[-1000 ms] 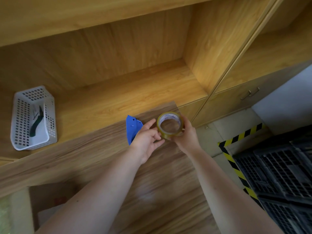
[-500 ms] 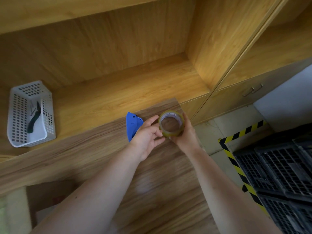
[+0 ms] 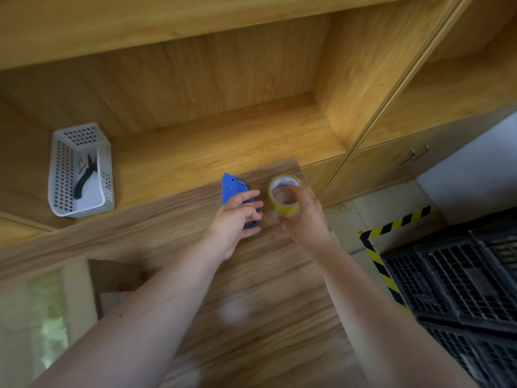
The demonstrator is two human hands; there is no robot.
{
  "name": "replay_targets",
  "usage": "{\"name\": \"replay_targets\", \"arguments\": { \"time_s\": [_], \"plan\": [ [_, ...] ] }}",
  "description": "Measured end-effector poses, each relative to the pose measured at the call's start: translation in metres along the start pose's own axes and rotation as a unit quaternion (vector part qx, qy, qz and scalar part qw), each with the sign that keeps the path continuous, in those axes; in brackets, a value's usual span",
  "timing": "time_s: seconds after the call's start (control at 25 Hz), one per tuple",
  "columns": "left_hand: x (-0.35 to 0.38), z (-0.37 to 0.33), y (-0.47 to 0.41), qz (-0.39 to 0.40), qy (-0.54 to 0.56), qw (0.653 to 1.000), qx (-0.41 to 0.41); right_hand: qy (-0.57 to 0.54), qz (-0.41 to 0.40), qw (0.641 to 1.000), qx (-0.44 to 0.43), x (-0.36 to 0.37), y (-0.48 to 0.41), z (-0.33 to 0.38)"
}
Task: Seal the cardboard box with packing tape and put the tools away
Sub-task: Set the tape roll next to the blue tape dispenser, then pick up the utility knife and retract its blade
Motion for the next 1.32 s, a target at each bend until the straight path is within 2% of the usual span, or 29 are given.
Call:
{"name": "replay_targets", "arguments": {
  "time_s": [0.32, 0.8, 1.12, 1.32],
  "plan": [
    [-0.041, 0.018, 0.055, -0.035, 0.008, 0.999, 0.024, -0.051, 0.029, 0.998, -0.034, 0.011, 0.05, 0.035],
    [-0.09, 0.072, 0.126, -0.115, 0.04, 0.993, 0.001, -0.043, 0.038, 0.996, -0.061, 0.07, 0.142, 0.066],
    [-0.113, 0.113, 0.176, -0.066, 0.03, 0.997, 0.009, -0.04, 0.048, 0.996, -0.059, 0.106, 0.199, 0.066],
    [-0.125, 0.146, 0.211, -0.007, 0.024, 0.999, 0.032, -0.021, 0.058, 0.997, -0.045, 0.134, 0.232, 0.058]
  ]
}}
Point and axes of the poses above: each hand's wrist, its own y-axis away from the middle knuckle, its own x-axis out of the palm, z = x × y, the point moved 4 cm from there along -y, towards the middle knuckle, and after that the axes turned 9 degrees about -y, right-handed, at the moved point
